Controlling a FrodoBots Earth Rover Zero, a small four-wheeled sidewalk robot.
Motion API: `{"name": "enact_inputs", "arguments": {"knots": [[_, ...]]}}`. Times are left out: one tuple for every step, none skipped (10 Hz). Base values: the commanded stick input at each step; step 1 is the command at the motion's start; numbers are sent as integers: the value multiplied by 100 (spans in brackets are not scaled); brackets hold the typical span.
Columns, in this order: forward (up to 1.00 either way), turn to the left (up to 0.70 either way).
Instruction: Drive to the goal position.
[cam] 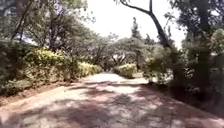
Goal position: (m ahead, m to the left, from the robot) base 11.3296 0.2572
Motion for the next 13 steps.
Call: {"name": "enact_inputs", "arguments": {"knots": [[70, 0], [70, 0], [70, 0], [70, 0], [70, 0], [70, 0], [70, 0], [70, 0], [70, 13], [70, 30], [70, 22], [70, 5], [70, 0]]}}
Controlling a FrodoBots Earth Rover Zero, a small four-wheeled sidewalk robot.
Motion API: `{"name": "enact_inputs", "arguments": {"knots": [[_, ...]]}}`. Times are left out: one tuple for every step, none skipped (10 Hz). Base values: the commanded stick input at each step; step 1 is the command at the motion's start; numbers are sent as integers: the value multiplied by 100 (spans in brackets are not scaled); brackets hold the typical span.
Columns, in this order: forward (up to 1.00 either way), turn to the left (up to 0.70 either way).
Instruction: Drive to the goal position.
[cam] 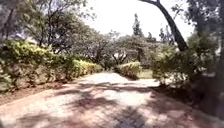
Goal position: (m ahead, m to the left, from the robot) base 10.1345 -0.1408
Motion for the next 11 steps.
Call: {"name": "enact_inputs", "arguments": {"knots": [[70, 0], [70, 0], [70, 0], [70, 0], [70, 0], [70, 0], [70, 0], [70, 0], [70, 0], [70, 0], [70, 13]]}}
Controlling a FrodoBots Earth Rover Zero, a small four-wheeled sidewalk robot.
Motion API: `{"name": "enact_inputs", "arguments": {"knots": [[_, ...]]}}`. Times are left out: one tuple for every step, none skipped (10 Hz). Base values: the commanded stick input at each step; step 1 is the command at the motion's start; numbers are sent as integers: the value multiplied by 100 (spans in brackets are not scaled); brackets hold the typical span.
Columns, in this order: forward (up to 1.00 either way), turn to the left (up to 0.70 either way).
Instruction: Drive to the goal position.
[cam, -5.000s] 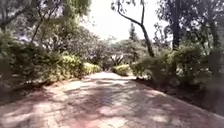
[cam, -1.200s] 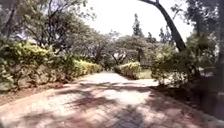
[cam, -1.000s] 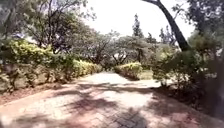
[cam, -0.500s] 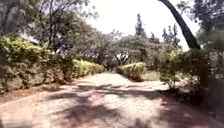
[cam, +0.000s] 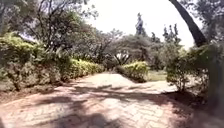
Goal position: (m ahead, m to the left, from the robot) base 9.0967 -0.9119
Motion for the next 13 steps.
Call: {"name": "enact_inputs", "arguments": {"knots": [[70, 25], [70, 35], [70, 35], [70, 0], [70, 0], [70, 0], [70, 0], [70, 0], [70, 0], [70, 0], [70, 0], [70, 0], [70, 0]]}}
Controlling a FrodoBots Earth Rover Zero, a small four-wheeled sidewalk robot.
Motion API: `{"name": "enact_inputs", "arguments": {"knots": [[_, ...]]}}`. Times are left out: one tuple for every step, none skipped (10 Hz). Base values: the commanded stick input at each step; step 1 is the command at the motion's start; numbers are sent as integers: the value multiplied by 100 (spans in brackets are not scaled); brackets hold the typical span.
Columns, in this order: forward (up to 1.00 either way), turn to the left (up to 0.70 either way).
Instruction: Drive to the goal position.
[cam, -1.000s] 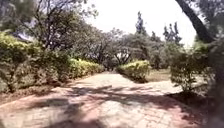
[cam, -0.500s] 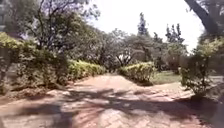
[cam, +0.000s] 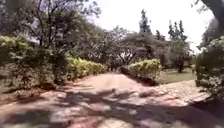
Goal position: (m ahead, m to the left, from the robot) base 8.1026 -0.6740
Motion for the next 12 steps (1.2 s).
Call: {"name": "enact_inputs", "arguments": {"knots": [[70, 0], [70, 0], [70, 0], [70, 0], [70, 0], [70, 0], [70, 0], [70, 0], [70, -17], [70, -35], [70, -35], [70, 0]]}}
